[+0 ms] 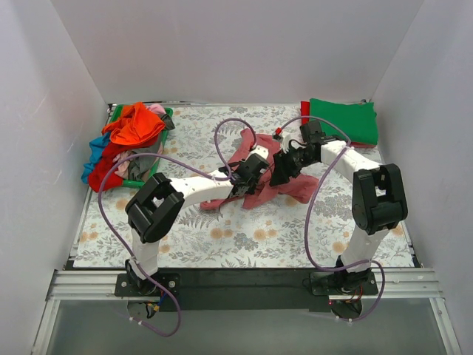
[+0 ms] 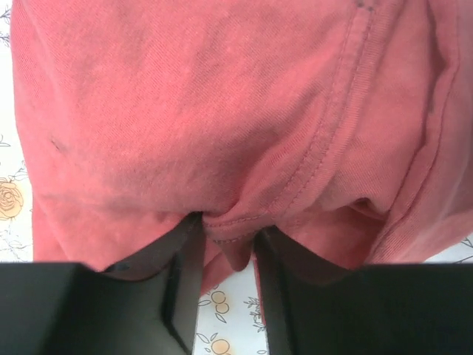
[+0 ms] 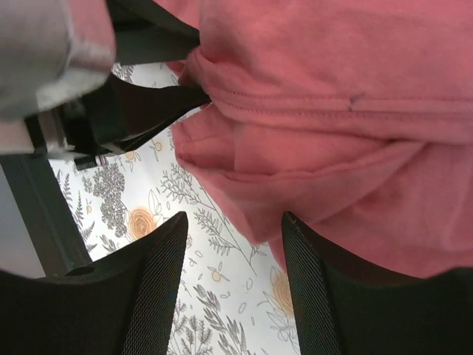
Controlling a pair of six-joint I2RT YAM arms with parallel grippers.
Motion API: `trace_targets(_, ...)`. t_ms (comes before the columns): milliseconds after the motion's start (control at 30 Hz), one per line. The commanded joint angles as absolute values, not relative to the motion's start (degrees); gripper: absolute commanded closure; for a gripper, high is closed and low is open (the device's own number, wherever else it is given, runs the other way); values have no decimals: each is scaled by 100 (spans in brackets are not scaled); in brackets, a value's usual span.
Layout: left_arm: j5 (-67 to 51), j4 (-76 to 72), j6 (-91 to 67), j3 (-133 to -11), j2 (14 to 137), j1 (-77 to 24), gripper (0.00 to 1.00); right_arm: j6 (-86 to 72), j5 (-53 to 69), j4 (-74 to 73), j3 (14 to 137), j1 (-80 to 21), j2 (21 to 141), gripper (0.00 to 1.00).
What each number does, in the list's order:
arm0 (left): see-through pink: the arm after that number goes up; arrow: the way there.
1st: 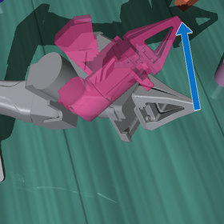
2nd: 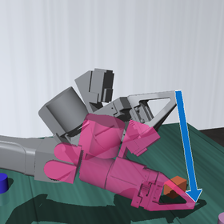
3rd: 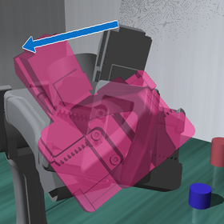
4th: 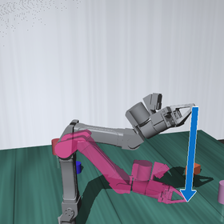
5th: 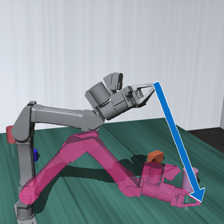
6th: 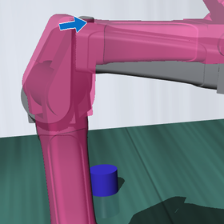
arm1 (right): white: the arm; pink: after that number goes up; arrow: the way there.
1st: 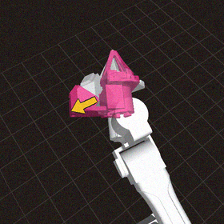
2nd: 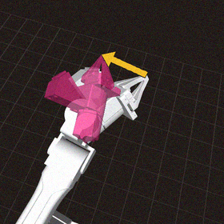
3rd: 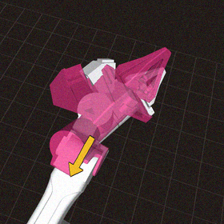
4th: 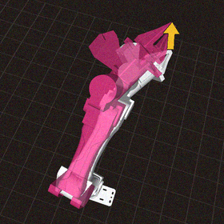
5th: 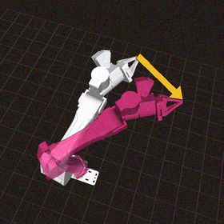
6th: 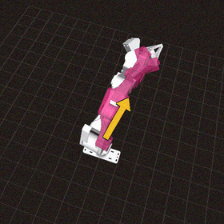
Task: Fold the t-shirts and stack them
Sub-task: Flatten the tshirt out
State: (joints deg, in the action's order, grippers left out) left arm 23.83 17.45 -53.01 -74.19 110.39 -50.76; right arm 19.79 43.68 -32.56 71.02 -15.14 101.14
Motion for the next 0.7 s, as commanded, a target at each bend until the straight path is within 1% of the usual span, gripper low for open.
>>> trace_targets(0, 2567, 1609, -5256, -7463, 10758, -5098, 81, 1749, 4220, -3208, 7558, -1617, 10458, 42)
trace_targets(33, 2523, 1582, -5265, -7445, 10740, -5089, 85, 1758, 4027, -3208, 7576, -1617, 10529, 44)
trace_targets(67, 2522, 1565, -5273, -7383, 10653, -5098, 98, 1758, 3895, -3217, 7594, -1608, 10564, 45)
trace_targets(100, 2531, 1504, -5326, -7296, 10478, -5089, 100, 1767, 3859, -3199, 7602, -1617, 10608, 48)
trace_targets(167, 2383, 1503, -5440, -7181, 10048, -5071, 100, 1749, 3946, -3225, 7629, -1617, 10678, 65)
trace_targets(200, 2312, 1503, -5527, -7094, 9915, -5054, 100, 1758, 3964, -3217, 7664, -1617, 10696, 70)
trace_targets(233, 2103, 1503, -5589, -6997, 9697, -5028, 100, 1767, 3973, -3225, 7673, -1608, 10670, 86)
trace_targets(267, 1944, 1503, -5694, -6935, 9555, -5019, 100, 1775, 3973, -3234, 7673, -1608, 10644, 94)
trace_targets(300, 1855, 1538, -5756, -6874, 9336, -5001, 100, 1784, 3920, -3252, 7664, -1600, 10600, 99)
trace_targets(433, 1311, 1582, -6178, -6399, 8502, -4870, 100, 1819, 3937, -3243, 7489, -1468, 10039, 99)
trace_targets(500, 1107, 1582, -6293, -6206, 8280, -4834, 100, 1793, 4008, -3226, 7427, -1433, 9940, 97)
trace_targets(533, 933, 1573, -6319, -6162, 8201, -4808, 100, 1776, 4130, -3234, 7401, -1441, 9914, 84)
trace_targets(567, 862, 1573, -6345, -6100, 8052, -4799, 100, 1723, 4183, -3234, 7392, -1468, 9905, 78)
trace_targets(600, 774, 1582, -6389, -6021, 8016, -4781, 100, 1714, 4175, -3234, 7383, -1503, 9940, 63)
trace_targets(633, 747, 1573, -6407, -5977, 7972, -4773, 100, 1714, 4149, -3226, 7392, -1538, 9958, 59)
trace_targets(667, 695, 1573, -6425, -5950, 7937, -4764, 100, 1714, 4122, -3226, 7383, -1625, 9984, 58)
